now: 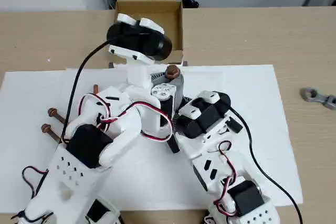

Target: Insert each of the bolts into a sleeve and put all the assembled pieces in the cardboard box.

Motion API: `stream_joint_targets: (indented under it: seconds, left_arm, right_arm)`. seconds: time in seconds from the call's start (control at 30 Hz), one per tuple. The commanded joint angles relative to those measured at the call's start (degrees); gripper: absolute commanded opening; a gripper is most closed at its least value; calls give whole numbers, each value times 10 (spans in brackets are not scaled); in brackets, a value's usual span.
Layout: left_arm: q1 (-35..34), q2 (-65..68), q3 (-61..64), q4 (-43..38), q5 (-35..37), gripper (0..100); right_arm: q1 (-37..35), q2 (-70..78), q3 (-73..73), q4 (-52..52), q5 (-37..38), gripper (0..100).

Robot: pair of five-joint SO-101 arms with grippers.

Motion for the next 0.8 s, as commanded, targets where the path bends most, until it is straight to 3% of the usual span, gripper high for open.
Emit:
stream_joint_targets:
  seconds: [0.0, 0.1, 0.63, 0.77]
  left_arm:
    - [3, -4, -31, 18, -1, 88]
    - [-13, -4, -33, 36, 26, 164]
    - [-22, -58, -95, 127, -26, 199]
    - [-105, -58, -136, 140, -36, 149]
  right_arm:
    - [6, -5, -11, -6, 8, 3]
    - [7, -5, -11, -6, 8, 3]
    - [13, -3, -11, -6, 9, 3]
    - [47, 39, -47, -6, 8, 3]
